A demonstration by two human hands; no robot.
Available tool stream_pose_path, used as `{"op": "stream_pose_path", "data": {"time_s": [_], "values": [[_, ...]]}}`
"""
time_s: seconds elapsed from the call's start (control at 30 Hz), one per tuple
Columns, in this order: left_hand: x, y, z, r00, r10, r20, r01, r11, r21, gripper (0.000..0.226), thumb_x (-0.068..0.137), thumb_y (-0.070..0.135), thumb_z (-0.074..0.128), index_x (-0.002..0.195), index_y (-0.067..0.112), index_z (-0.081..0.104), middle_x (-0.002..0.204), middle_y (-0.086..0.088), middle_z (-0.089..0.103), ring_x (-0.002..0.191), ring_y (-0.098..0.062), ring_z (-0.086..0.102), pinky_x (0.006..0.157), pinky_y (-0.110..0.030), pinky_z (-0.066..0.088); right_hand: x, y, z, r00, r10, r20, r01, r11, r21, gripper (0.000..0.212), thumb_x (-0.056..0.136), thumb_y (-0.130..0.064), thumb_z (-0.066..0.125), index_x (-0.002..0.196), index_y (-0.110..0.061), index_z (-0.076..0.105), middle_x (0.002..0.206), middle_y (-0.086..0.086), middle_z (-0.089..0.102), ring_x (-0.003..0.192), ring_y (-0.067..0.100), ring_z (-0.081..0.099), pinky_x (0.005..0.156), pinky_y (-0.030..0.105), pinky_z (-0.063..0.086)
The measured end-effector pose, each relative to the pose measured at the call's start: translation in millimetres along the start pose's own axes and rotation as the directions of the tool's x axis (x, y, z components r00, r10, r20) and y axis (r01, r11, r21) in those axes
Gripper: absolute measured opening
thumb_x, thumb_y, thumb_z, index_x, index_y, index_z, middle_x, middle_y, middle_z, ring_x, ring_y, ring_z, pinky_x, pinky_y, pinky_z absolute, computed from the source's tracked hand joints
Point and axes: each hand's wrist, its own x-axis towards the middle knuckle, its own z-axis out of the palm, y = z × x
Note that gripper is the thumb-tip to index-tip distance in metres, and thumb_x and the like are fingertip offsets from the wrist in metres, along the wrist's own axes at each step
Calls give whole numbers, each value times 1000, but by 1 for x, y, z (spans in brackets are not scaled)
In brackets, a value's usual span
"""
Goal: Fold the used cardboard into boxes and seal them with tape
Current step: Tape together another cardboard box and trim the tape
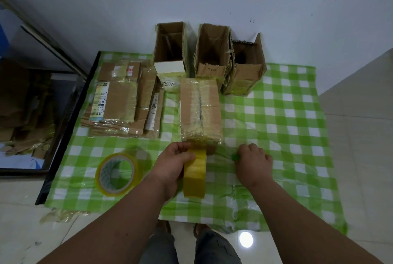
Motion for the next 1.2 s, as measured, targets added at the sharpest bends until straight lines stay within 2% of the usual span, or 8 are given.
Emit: {"op": "stream_pose_path", "data": {"time_s": [0.13, 0.23, 0.37, 0.5, 0.57, 0.63, 0.8, 1.2], "values": [[1, 1, 0, 1000, -13, 25, 13, 1000, 9, 31, 88, 0, 65, 116, 13, 62, 112, -12, 70, 93, -28, 67, 86, -45, 54, -2, 1, -9, 994, 91, -67, -64, 943, 328, 11, 97, -12, 44, 107, -13, 46, 111, 8, 58, 102, 31, 56, 85, 40, 39], [1, 2, 1, 999, -21, 30, 21, 1000, -6, 31, 88, 1, 66, 117, 12, 62, 109, -12, 71, 90, -26, 68, 77, -41, 56, -9, -9, -29, 991, 46, -124, 48, 749, 661, 9, 100, -16, 49, 109, -15, 49, 103, 5, 59, 90, 26, 57, 73, 32, 38], [-2, 2, 0, 999, -36, 39, 38, 998, -54, 30, 88, 0, 65, 116, 12, 62, 103, -12, 72, 85, -26, 67, 72, -37, 56, -24, -17, -60, 986, -86, -140, 164, 556, 815, 9, 98, -19, 56, 103, -26, 56, 83, 0, 60, 79, 28, 61, 71, 39, 50], [-3, 2, 2, 999, -31, 39, 34, 997, -76, 30, 88, 0, 65, 115, 11, 63, 100, -13, 72, 85, -27, 66, 78, -40, 54, -27, -21, -67, 974, -226, -30, 169, 625, 762, 12, 92, -21, 67, 104, -21, 69, 83, -9, 63, 79, 11, 60, 75, 31, 54], [-4, 2, 3, 999, -22, 41, 26, 996, -87, 28, 87, -1, 65, 113, 10, 63, 99, -12, 71, 83, -27, 66, 78, -40, 53, -27, -28, -66, 959, -283, -8, 210, 693, 690, 15, 90, -19, 68, 105, -21, 66, 88, -11, 62, 82, 5, 57, 70, 18, 46], [-5, 2, 4, 999, -10, 46, 14, 996, -92, 26, 87, -2, 65, 110, 9, 63, 98, -12, 70, 81, -26, 66, 76, -38, 52, -27, -36, -65, 946, -324, -2, 256, 743, 618, 17, 89, -17, 65, 104, -22, 60, 93, -8, 59, 86, 8, 56, 67, 15, 43], [-6, 0, 2, 999, 20, 33, -17, 995, -97, 22, 86, -1, 67, 105, 10, 65, 94, -11, 70, 77, -24, 66, 72, -37, 52, -25, -56, -65, 919, -387, -70, 371, 793, 483, 13, 92, -20, 60, 105, -16, 62, 98, 4, 67, 90, 21, 61, 79, 37, 52], [-5, -2, 2, 999, 53, 12, -52, 996, -76, 22, 85, 2, 70, 105, 12, 66, 102, -14, 71, 81, -25, 66, 76, -39, 52, -28, -65, -61, 876, -432, -216, 482, 801, 354, 13, 95, -25, 54, 96, -13, 61, 88, 5, 63, 80, 24, 58, 69, 41, 50]]}}
